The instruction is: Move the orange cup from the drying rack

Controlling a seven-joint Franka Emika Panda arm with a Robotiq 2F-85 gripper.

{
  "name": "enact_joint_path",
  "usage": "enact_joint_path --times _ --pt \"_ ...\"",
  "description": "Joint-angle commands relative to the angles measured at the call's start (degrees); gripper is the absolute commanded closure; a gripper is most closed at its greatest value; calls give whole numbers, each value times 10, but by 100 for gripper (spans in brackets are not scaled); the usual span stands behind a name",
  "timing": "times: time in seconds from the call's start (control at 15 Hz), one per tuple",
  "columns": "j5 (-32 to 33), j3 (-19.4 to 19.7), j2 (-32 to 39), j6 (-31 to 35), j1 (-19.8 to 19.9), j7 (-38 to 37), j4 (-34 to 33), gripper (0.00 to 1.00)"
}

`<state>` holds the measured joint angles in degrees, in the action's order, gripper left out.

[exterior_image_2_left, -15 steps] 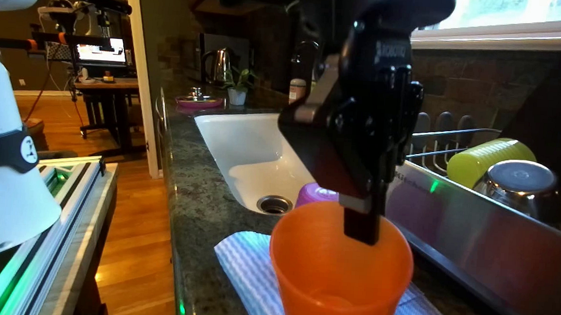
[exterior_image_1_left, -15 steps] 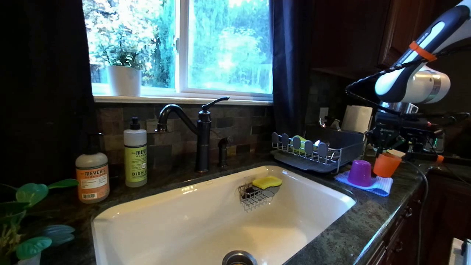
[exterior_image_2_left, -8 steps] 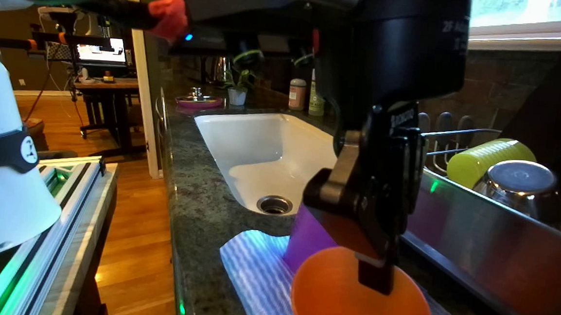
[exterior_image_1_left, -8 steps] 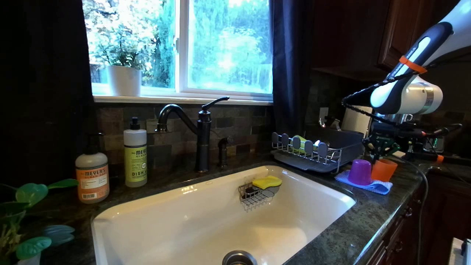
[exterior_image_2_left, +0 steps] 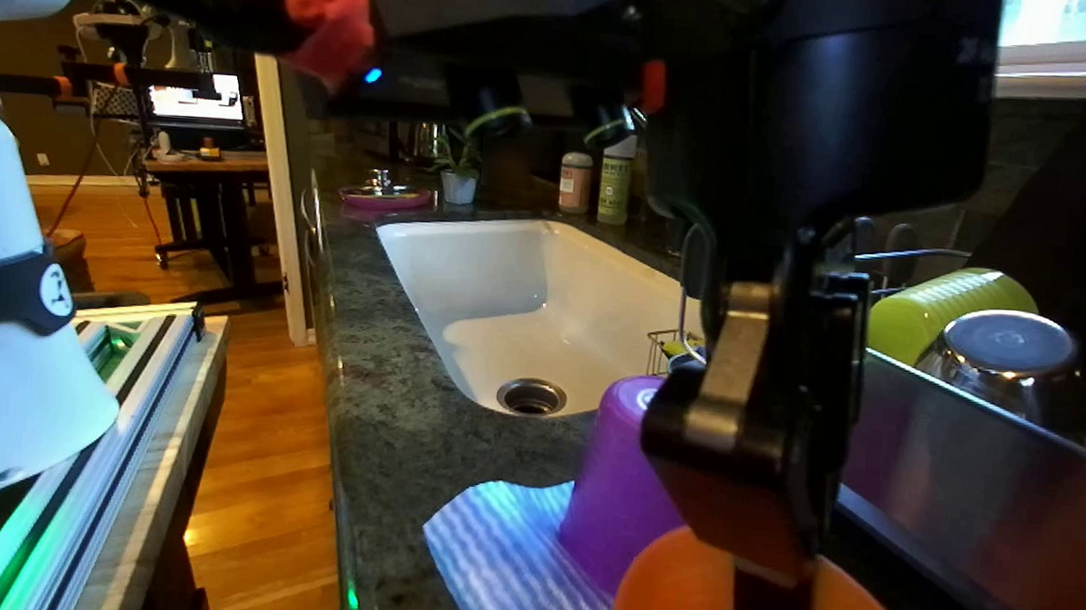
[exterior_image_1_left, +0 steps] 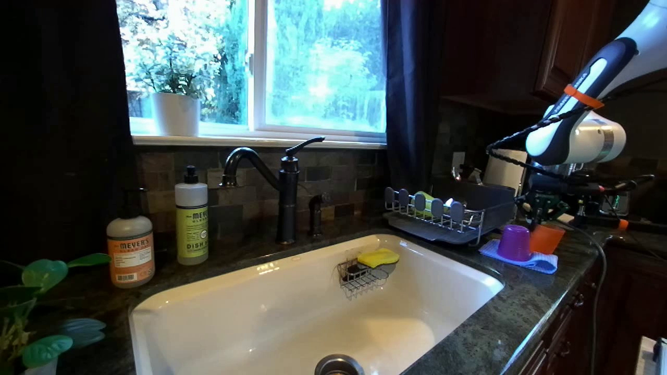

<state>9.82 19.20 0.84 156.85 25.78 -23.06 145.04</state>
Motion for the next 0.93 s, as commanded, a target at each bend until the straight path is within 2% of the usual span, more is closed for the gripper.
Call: enact_joint_path --times 0.0,0.27,0.47,0.6,0.8,0.87 --pt "0 13 -3 -48 -18 24 -6 56" --pt "-9 7 -68 -112 -29 49 0 26" --pt "33 -2 -126 -132 -24 38 0 4" --pt "40 -10 -172 -150 -18 52 2 0" --pt "-17 -5 -236 -200 -41 155 10 0" --pt "7 -15 -183 -168 -22 105 -11 0"
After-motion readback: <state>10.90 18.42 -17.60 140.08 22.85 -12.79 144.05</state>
